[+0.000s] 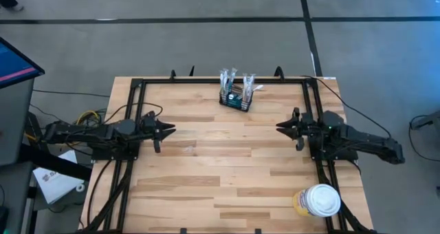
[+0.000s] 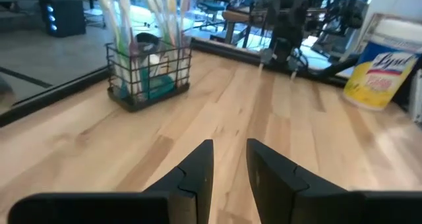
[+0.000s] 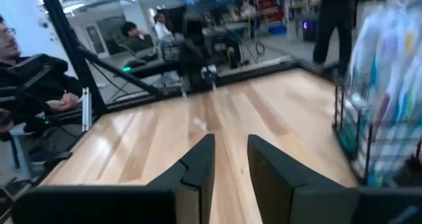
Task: Pick & Place toothbrushing station
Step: Return to Home Position
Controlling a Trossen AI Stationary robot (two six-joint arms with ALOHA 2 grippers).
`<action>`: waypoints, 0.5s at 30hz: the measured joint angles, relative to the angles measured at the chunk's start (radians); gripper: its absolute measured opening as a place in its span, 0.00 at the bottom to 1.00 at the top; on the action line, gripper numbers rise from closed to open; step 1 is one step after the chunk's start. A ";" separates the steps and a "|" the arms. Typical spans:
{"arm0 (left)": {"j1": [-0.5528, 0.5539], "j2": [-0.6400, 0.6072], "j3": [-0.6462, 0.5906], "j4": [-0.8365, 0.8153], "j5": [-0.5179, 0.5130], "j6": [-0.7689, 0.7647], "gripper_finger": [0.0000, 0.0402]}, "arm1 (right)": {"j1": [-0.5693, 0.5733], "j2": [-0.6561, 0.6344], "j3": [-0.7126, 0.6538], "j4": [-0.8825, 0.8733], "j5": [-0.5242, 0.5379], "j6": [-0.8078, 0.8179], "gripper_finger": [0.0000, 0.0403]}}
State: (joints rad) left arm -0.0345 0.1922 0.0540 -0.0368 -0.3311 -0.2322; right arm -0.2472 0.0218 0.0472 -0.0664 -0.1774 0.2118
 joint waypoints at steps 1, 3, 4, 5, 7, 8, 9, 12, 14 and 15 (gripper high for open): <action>0.000 0.000 -0.011 0.006 -0.004 0.005 0.21 | 0.004 -0.003 -0.001 0.002 0.001 -0.013 0.20; 0.000 0.001 -0.021 0.035 -0.004 0.008 0.21 | 0.013 -0.003 0.000 -0.002 -0.002 -0.033 0.20; -0.001 0.000 -0.024 0.046 -0.002 0.013 0.21 | 0.013 -0.002 0.000 -0.003 -0.002 -0.036 0.20; -0.003 0.000 -0.024 0.051 0.003 0.016 0.21 | 0.012 -0.003 0.000 -0.004 0.001 -0.035 0.20; -0.009 -0.001 -0.024 0.052 0.007 0.039 0.21 | 0.011 -0.002 0.000 -0.004 0.000 -0.035 0.20; -0.011 0.000 -0.024 0.053 0.008 0.047 0.21 | 0.012 -0.002 0.000 -0.004 0.000 -0.035 0.20; -0.011 0.002 -0.024 0.054 0.008 0.050 0.21 | 0.011 -0.002 0.000 -0.004 -0.001 -0.035 0.20; -0.011 0.004 -0.024 0.057 0.008 0.049 0.21 | 0.011 -0.003 0.000 -0.004 -0.001 -0.035 0.20; -0.011 0.004 -0.024 0.062 0.008 0.049 0.21 | 0.011 -0.003 0.000 -0.004 -0.001 -0.035 0.20; -0.011 0.004 -0.024 0.061 0.008 0.049 0.21 | 0.011 -0.003 0.000 -0.004 -0.001 -0.035 0.20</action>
State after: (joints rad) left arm -0.0456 0.1963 0.0296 0.0246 -0.3229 -0.1828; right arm -0.2359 0.0193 0.0467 -0.0708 -0.1787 0.1764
